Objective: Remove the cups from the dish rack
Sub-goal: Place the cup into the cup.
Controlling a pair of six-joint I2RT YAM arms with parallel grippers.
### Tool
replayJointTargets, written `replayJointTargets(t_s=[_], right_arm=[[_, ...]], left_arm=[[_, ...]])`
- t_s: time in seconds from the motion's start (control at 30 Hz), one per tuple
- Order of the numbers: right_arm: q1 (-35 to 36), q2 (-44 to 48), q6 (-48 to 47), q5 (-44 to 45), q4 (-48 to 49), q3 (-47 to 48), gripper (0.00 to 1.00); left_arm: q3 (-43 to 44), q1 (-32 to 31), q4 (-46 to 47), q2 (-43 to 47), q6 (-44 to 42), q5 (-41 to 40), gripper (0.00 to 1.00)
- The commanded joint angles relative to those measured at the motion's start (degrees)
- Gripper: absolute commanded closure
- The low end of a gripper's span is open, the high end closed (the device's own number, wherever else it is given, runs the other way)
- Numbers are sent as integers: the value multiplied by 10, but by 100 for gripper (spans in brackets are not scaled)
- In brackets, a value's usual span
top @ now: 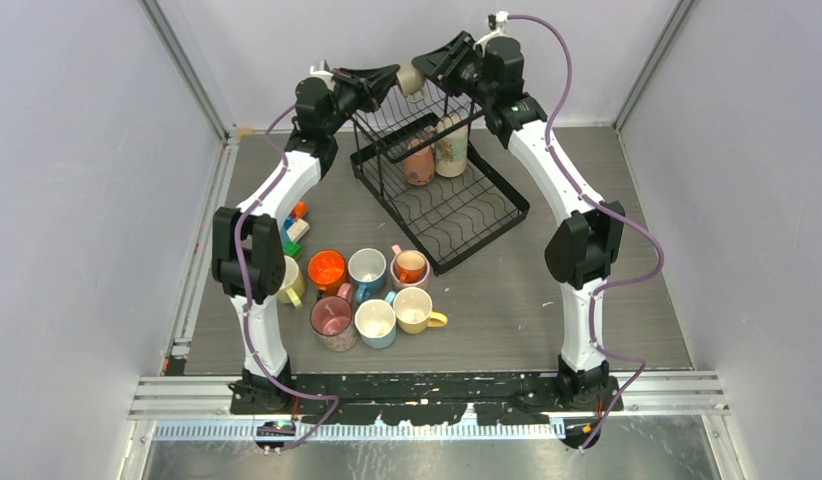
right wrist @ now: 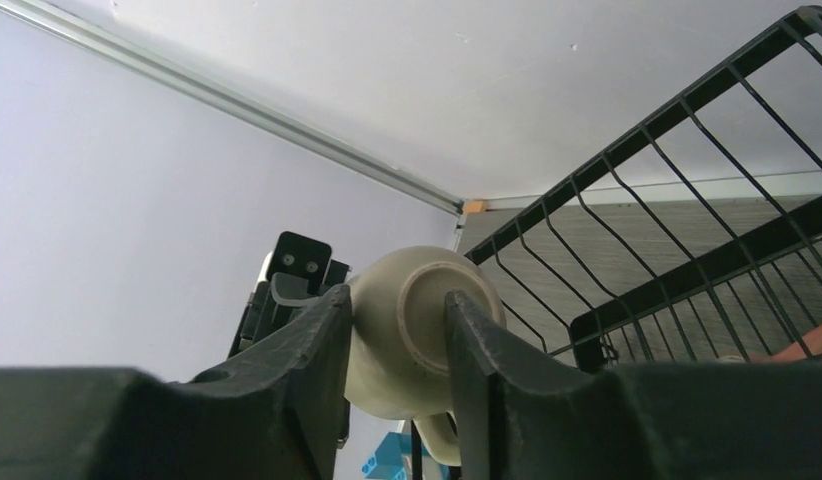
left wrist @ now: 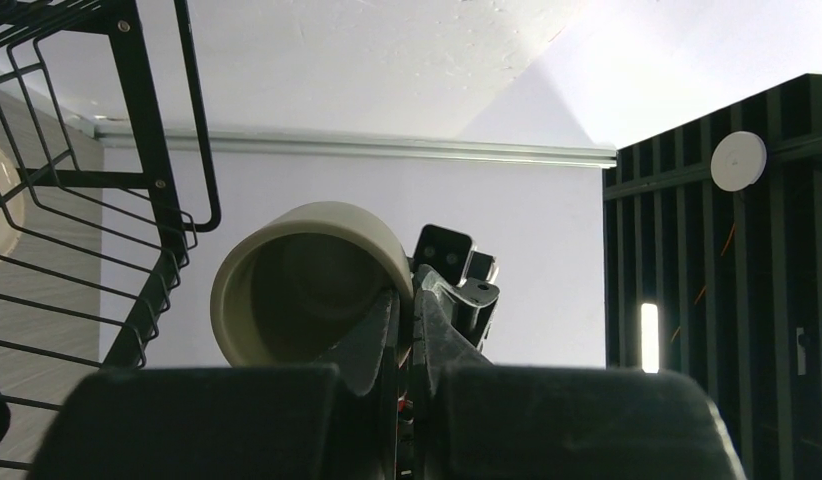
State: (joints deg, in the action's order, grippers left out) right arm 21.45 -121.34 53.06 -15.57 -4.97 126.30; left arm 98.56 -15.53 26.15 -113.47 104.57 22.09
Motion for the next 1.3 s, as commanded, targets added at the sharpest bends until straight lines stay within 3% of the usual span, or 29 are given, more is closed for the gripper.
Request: replayJointTargets(t_s=[0.0,0.07,0.17,0.43,0.97,1.13,1.27], right_arm=[[2,32,-19,-5,-7,11,49],[3,33,-23,-6,-13,12,42],[3,22,-27,-11,-33,29,42],[6,15,-17,-35,-29,39,54],[12,4,-47,-58,-85,76,56],[11,28,-77,-29,-125,67,52],[8,50,-86,-10,-143,56,41]], left_arm=[[30,-2,36,5,-4,7,100],[32,-3,31,5,-9,12,100],[32,-4,28,3,-10,19,100],[38,-9,-3,0,-27,41,100],[35,-17,-43,7,-68,54,100],[22,-15,-46,24,-86,50,100],[16,-13,-38,29,-86,50,100]])
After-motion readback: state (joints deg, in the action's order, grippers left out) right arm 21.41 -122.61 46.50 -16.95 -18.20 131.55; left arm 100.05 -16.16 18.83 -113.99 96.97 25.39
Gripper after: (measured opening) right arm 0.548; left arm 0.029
